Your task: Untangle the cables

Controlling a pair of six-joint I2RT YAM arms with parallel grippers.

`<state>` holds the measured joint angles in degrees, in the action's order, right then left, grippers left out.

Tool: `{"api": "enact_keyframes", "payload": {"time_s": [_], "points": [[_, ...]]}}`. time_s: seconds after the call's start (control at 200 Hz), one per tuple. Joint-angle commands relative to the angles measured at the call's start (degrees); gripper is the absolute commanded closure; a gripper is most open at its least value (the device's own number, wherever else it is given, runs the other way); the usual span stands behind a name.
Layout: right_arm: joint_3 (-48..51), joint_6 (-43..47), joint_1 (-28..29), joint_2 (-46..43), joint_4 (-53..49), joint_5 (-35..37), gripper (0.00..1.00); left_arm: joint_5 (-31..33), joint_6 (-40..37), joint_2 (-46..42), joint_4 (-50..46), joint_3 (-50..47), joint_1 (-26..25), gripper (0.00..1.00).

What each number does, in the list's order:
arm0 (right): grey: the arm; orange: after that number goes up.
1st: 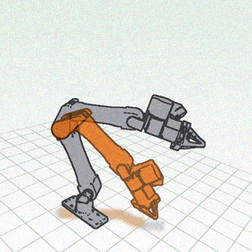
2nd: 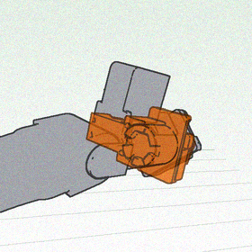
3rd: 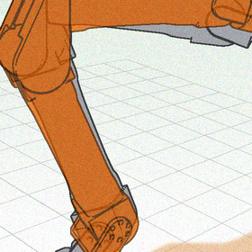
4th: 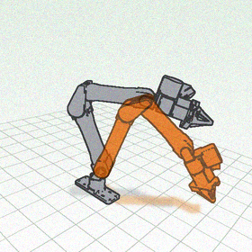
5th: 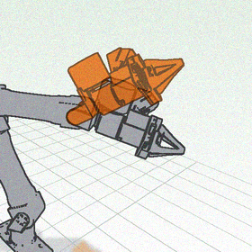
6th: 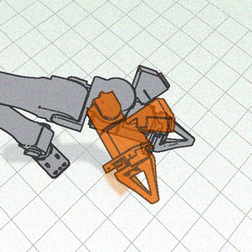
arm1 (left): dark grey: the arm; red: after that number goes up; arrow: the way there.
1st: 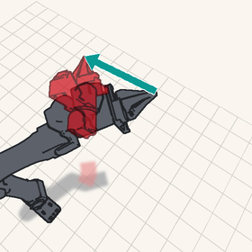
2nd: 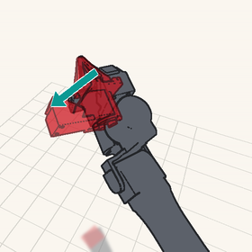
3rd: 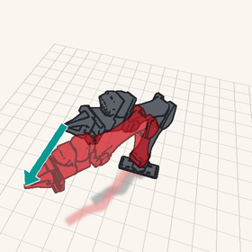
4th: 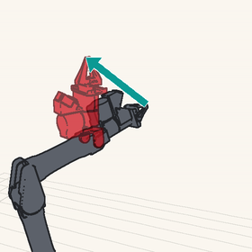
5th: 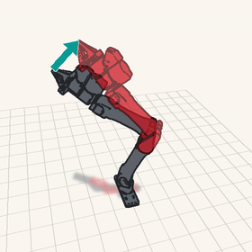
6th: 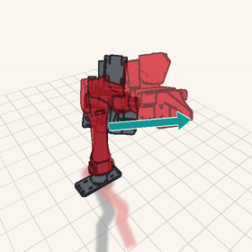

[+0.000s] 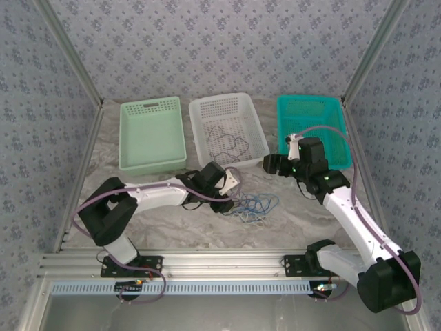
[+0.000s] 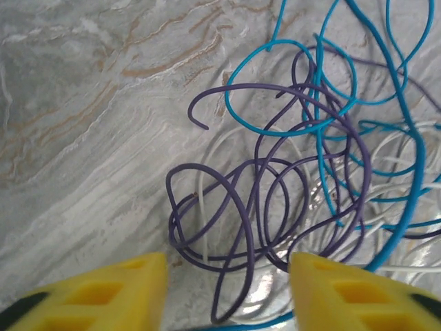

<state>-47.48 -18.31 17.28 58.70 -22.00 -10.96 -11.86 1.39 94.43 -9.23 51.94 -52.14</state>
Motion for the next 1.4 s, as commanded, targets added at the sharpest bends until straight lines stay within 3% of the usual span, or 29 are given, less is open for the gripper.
{"api": "enact_keyframes", "payload": {"time_s": [0.0, 0.14, 0.285, 0.495, 0.73, 0.909, 1.399], "points": [[0.9, -0.8, -0.4, -0.3, 0.3, -0.9, 0.2, 1.1, 0.3, 0.2, 2.7, 2.0, 0.0, 0.73], [2.2, -0.8, -0.3, -0.1, 0.6, -1.1, 0.21, 2.7, 0.1, -1.4, 3.5, 1.4, 0.0, 0.91], [3.0, 0.2, 0.0, -0.1, 0.4, -0.8, 0.21, 2.9, 0.7, -5.7, 4.9, -0.2, 0.0, 0.97], [4.1, 2.9, 3.4, -0.4, 2.5, -1.8, 0.18, 1.4, 0.9, -12.4, 3.3, -0.7, 0.0, 0.97], [8.0, 4.1, 9.7, -0.1, 11.7, 0.2, 0.14, -1.7, 2.2, -18.1, 3.5, -0.8, 0.0, 0.97], [10.9, 0.1, 10.3, 0.7, 19.4, -4.8, 0.11, -2.1, 3.0, -21.8, 5.2, -2.4, 0.0, 0.97], [11.2, -1.0, 12.3, 5.0, 25.5, -14.7, 0.09, -2.4, 1.8, -24.4, 6.4, -2.7, 0.0, 0.97]]}}
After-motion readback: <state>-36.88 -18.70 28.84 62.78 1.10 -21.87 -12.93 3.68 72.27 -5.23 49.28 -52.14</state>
